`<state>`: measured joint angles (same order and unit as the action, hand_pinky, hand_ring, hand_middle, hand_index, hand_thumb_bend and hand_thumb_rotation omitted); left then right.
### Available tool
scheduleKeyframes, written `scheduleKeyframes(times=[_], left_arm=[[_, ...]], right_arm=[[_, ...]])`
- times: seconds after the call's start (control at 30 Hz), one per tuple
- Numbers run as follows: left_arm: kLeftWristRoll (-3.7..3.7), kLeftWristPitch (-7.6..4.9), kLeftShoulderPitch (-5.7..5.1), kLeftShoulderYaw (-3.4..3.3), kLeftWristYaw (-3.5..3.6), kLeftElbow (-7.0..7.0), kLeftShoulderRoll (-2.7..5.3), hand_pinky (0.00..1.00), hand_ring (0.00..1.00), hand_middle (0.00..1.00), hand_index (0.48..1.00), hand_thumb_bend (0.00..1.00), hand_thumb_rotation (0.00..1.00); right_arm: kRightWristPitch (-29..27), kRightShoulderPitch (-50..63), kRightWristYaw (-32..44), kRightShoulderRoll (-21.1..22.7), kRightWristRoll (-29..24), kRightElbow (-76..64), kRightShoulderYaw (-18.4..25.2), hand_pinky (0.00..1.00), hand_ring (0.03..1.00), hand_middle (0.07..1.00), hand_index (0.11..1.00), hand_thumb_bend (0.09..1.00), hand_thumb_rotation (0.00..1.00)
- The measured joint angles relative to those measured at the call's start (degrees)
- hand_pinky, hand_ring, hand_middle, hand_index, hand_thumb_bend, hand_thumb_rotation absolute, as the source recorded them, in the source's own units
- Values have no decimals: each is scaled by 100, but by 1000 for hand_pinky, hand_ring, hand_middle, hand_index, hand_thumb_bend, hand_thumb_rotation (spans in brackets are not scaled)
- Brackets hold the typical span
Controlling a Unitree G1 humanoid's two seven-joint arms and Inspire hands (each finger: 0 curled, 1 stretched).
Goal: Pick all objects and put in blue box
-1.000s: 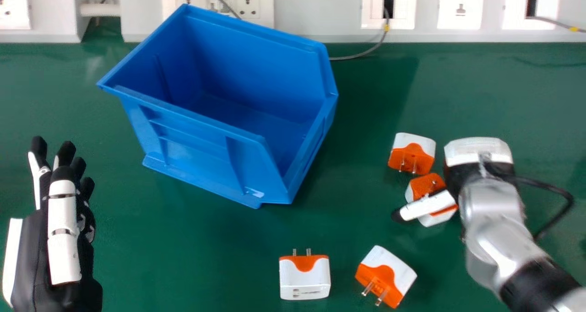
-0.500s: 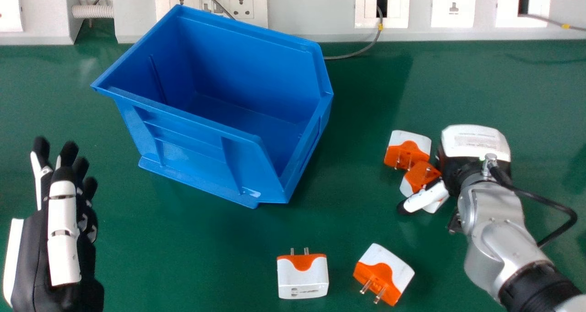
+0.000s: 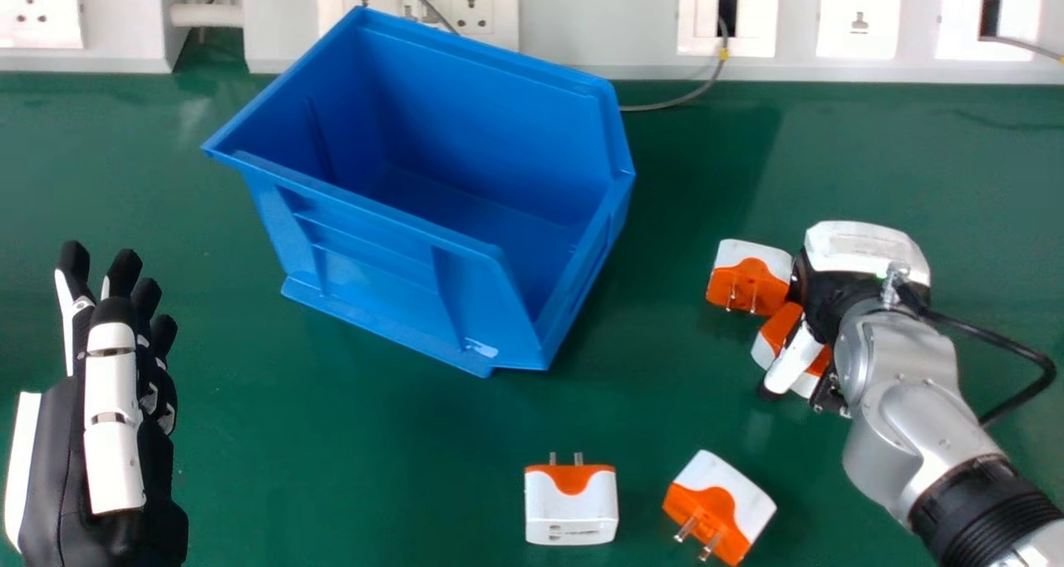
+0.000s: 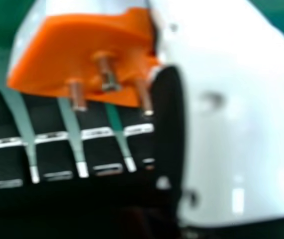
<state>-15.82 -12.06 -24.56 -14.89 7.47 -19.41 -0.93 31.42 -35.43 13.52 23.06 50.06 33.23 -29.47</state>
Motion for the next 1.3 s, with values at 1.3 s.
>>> scheduleKeyframes(times=[1.3], left_arm=[[19, 115, 123, 37, -28, 11, -1, 1000, 1000, 1000, 982, 224, 999]], right_arm=[[1004, 1601, 865, 1327, 245, -2482, 714, 324, 427, 517, 644, 522, 0]])
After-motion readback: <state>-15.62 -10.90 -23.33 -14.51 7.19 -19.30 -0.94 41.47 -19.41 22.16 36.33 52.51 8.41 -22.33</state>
